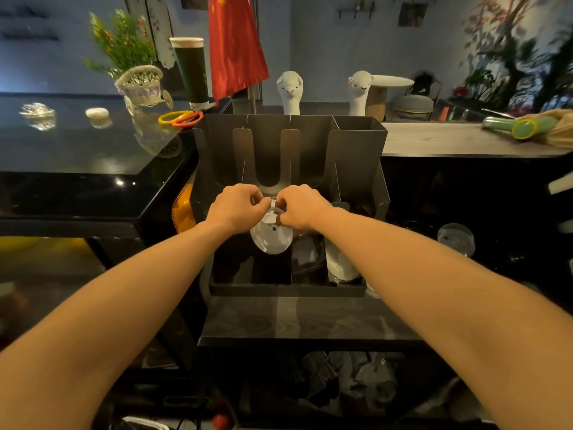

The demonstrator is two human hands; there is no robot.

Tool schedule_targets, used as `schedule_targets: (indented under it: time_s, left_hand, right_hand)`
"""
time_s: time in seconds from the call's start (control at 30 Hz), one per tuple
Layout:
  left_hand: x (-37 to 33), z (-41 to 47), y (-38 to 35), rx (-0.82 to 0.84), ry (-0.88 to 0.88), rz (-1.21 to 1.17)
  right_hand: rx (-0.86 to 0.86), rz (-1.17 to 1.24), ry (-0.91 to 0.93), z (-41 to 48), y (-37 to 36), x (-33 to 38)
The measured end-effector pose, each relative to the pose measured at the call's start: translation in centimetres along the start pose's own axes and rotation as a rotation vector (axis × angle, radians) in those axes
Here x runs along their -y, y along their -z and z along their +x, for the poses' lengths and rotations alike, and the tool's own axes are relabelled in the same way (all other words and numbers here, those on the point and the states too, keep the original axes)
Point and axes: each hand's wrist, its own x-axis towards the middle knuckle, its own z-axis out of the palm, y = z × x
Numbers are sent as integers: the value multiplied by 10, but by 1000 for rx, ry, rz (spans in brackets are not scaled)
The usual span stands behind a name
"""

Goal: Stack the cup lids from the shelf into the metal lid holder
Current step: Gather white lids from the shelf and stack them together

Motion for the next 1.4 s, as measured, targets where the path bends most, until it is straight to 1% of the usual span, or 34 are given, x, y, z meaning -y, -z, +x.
schedule_targets:
  time_s: [0.07,0.13,0.2,0.37,0.43,0.5,0.57,0.67,0.73,0.8,0.93,1.0,1.07,1.13,1.2,1.4]
  left_hand:
    - [-5,2,3,108,115,-179]
    - [-12,1,7,212,267,-373]
    - [-15,1,11,286,374,-507]
    - [-6,4,20,506,442,-667]
    - [-5,7,23,554,421,-684]
    - [-7,11,23,480,317,-607]
    - [-8,16,19,326,167,-482]
    - [-5,24,11,165,19,-320]
    - [-2,29,7,112,-58,-112]
    - [-1,35,3,114,-110,59]
    - [-1,50,-4,168,-90,156]
    - [-1,56,-7,212,-86,261]
    - [2,58,-9,263,-110,409]
    - [5,58,-13,321,-121,509]
    - [9,60,-20,354,-136,562]
    - [14,63,-29,342,-201,719]
  right_hand:
    - [-59,72,7,-5,2,-2]
    - [-112,146,20,-11,4,-3]
    - [-167,219,24,-18,5,-3]
    - [-330,337,28,-23,-1,-6]
    - [-392,332,46,-21,0,-7]
    - [-431,336,64,-16,2,-10]
    - [-426,310,86,-11,3,-13]
    - [-354,190,131,-2,6,-22]
    - [-297,103,165,2,9,-27]
    - [-244,-1,183,7,11,-26]
    - [-167,-95,186,19,14,-16]
    - [-128,-126,168,24,15,-11]
    - [-44,-192,140,30,16,-8]
    - [53,-242,103,34,14,-5]
    - [117,-240,76,40,14,-5]
    - [309,-337,74,48,23,4]
